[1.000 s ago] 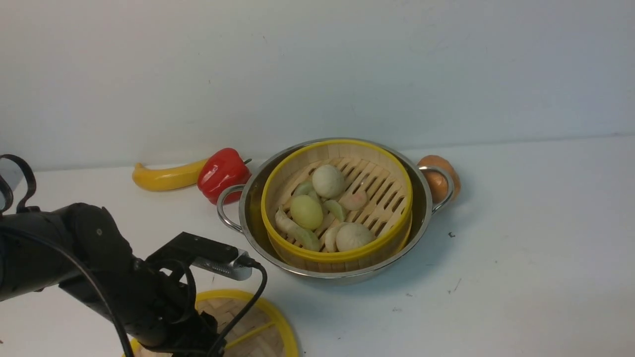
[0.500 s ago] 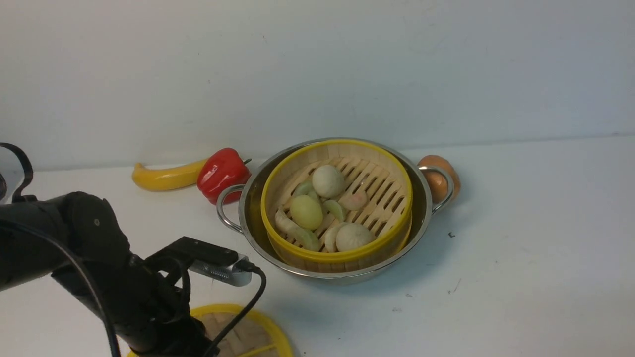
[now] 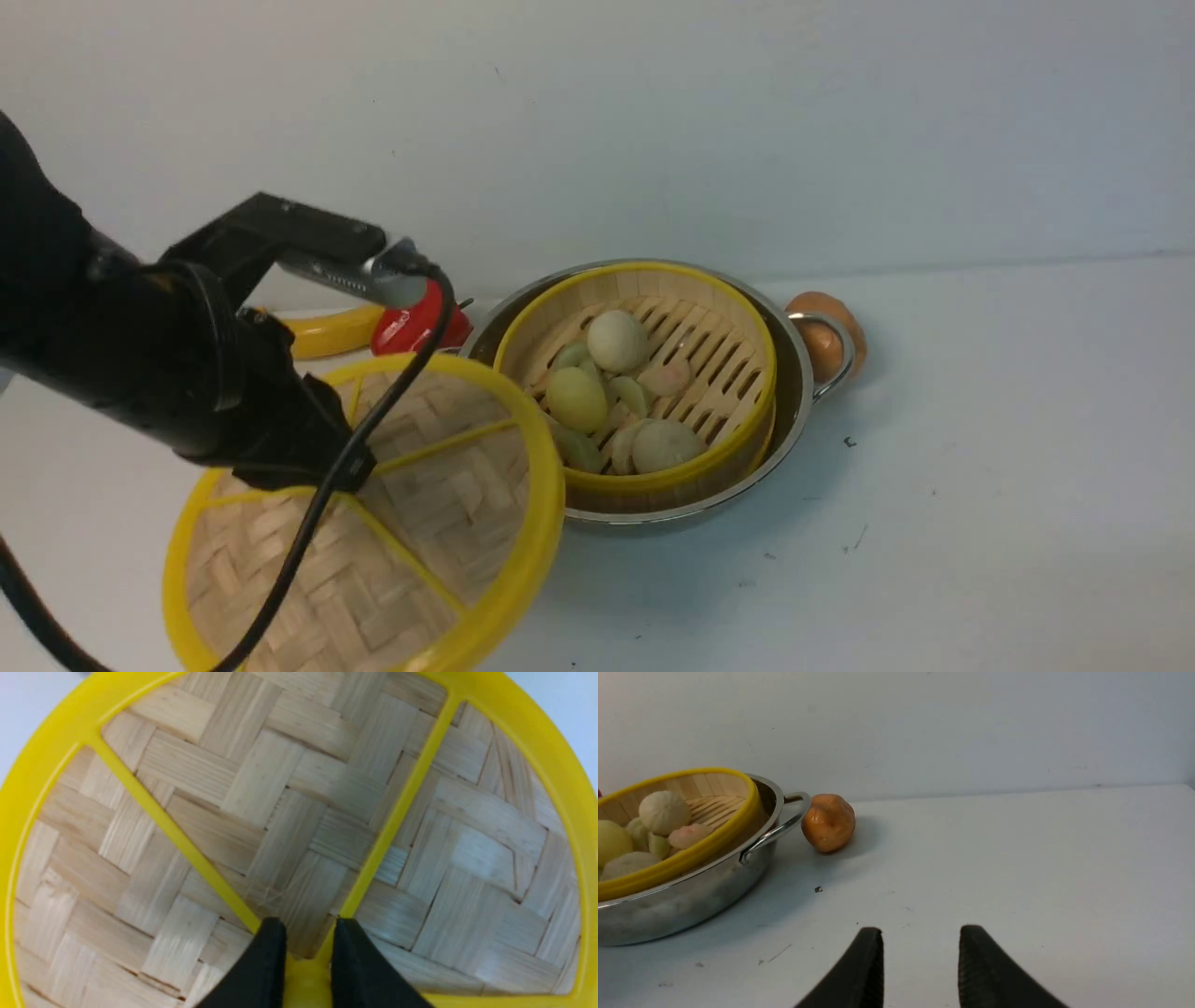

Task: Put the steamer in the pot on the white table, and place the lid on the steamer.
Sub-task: 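Place the yellow bamboo steamer lid onto the steamer in the pot with the left gripper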

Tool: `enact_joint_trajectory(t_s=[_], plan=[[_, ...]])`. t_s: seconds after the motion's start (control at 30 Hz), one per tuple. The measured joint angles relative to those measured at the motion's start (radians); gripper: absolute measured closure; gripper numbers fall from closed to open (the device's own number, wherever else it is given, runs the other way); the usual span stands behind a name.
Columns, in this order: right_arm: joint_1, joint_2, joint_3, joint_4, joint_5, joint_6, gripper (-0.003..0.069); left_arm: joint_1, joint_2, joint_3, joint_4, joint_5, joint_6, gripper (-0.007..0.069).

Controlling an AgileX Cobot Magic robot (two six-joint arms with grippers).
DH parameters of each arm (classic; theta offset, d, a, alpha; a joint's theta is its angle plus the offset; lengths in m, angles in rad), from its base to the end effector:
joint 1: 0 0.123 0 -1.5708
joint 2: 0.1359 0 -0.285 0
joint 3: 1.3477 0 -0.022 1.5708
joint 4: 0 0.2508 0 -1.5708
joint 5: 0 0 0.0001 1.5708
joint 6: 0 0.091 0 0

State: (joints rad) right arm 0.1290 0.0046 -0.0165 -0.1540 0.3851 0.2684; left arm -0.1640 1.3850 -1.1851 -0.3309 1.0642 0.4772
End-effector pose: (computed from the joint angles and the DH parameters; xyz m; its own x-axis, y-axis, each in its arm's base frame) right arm 0.0527 0.0015 0.1843 -0.2829 0.0893 -0.9550 -0.0384 0.9938 0.1043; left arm 0.2649 -0.0701 0.3215 -0.7752 0.4266 -0.4660 0.5340 0.8365 -0.1225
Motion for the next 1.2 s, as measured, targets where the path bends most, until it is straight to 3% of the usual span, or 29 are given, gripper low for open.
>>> enact_joint_trajectory(t_s=[0.33,0.67,1.2], plan=[[0.000,0.000,0.000,0.000,0.000,0.000,0.0416,-0.142,0.303,-0.303,-0.019,-0.134,0.036,0.0510],[0.000,0.000,0.000,0.000,0.000,0.003,0.0416,-0.193,0.607,-0.561,0.028,-0.219,0.046,0.0510],[0.000,0.000,0.000,0.000,0.000,0.003,0.0416,-0.226,0.761,-0.688,0.030,-0.193,0.051,0.0510]])
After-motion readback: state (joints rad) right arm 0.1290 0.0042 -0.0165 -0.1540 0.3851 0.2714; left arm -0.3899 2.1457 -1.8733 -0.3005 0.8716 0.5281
